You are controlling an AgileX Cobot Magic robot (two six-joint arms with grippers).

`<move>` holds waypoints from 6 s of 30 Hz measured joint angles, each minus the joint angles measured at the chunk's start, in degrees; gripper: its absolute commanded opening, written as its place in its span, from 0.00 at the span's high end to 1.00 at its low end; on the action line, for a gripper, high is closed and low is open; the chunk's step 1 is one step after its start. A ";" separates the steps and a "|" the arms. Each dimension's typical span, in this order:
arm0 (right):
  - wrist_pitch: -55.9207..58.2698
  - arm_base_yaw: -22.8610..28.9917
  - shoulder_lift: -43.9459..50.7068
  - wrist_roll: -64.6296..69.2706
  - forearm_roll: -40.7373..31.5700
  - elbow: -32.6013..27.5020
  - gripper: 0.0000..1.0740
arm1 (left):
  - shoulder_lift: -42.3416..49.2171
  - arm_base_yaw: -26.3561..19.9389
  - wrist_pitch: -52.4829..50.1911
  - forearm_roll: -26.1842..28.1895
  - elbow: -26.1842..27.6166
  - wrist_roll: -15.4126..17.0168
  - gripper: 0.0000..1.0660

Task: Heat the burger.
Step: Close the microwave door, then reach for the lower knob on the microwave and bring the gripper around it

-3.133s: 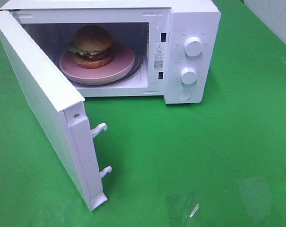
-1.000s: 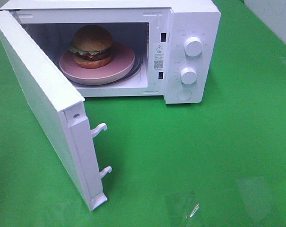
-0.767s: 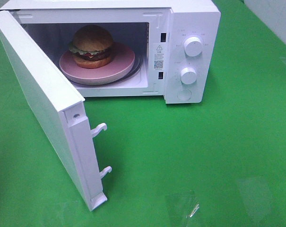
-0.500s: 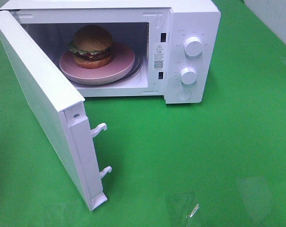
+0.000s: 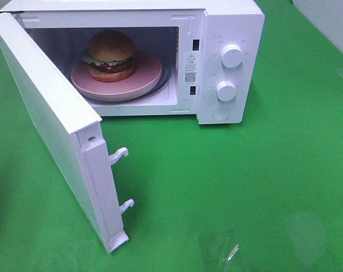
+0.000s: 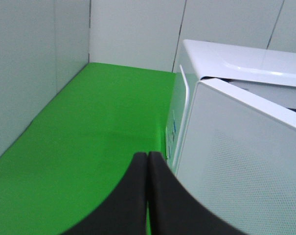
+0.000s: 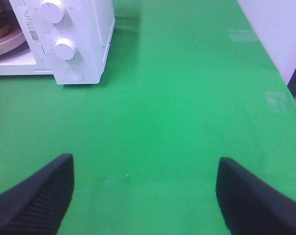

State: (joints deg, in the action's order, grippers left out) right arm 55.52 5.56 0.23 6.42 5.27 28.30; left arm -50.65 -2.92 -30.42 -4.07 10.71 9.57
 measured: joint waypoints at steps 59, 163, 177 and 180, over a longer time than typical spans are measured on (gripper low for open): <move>0.00 0.00 0.00 0.00 0.00 0.00 0.30 | -45.15 22.17 -16.84 -12.15 24.24 10.26 1.00; 0.06 0.00 0.00 0.00 0.00 0.00 0.30 | -34.95 31.00 91.67 13.24 57.81 -5.39 0.07; 0.06 0.00 0.00 0.00 0.00 0.00 0.30 | -22.75 9.57 99.75 12.26 57.81 -8.88 0.08; 0.06 0.00 0.00 0.00 0.00 0.00 0.30 | -19.60 8.48 99.81 9.68 57.81 -9.00 0.08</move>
State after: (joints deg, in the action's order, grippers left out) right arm 55.58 5.56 0.23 6.42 5.27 28.30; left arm -70.24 5.56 69.39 5.61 68.53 0.57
